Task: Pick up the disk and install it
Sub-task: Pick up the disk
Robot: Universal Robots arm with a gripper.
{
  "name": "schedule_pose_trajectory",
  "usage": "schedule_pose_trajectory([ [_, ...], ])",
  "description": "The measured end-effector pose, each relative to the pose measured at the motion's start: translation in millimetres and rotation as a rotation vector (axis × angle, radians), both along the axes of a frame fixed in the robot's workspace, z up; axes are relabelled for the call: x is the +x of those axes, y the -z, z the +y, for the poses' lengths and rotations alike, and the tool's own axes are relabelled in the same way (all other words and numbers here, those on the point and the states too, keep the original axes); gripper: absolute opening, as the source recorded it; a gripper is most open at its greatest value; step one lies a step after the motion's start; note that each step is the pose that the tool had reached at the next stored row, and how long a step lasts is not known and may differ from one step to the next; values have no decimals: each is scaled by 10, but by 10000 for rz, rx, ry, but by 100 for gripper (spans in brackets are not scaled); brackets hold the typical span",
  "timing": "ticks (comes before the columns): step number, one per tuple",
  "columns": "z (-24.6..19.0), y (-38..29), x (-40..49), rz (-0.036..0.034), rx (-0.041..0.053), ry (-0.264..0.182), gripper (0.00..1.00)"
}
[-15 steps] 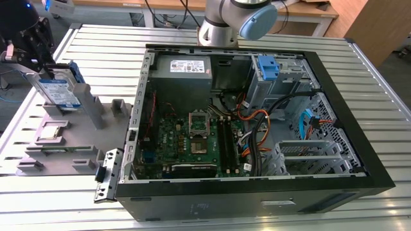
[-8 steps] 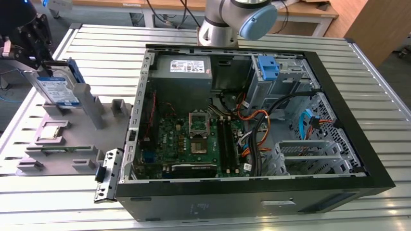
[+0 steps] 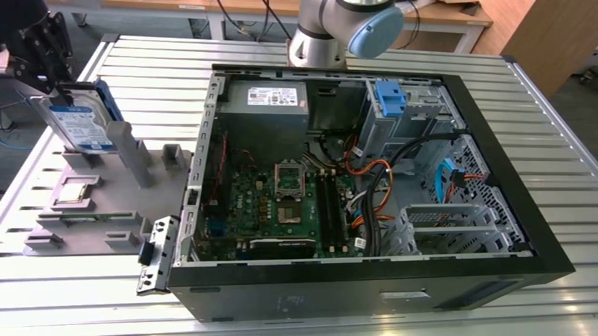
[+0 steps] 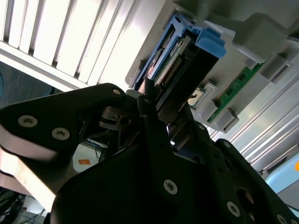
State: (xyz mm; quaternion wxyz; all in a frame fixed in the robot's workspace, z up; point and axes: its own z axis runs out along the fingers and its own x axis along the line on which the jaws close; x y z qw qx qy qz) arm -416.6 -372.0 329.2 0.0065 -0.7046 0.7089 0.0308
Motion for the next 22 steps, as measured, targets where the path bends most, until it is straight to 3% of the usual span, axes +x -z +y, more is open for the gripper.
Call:
schedule_pose_trajectory([
  [12, 0, -198, 0, 0, 0, 0, 35],
  [22, 0, -201, 0, 0, 0, 4, 35],
])
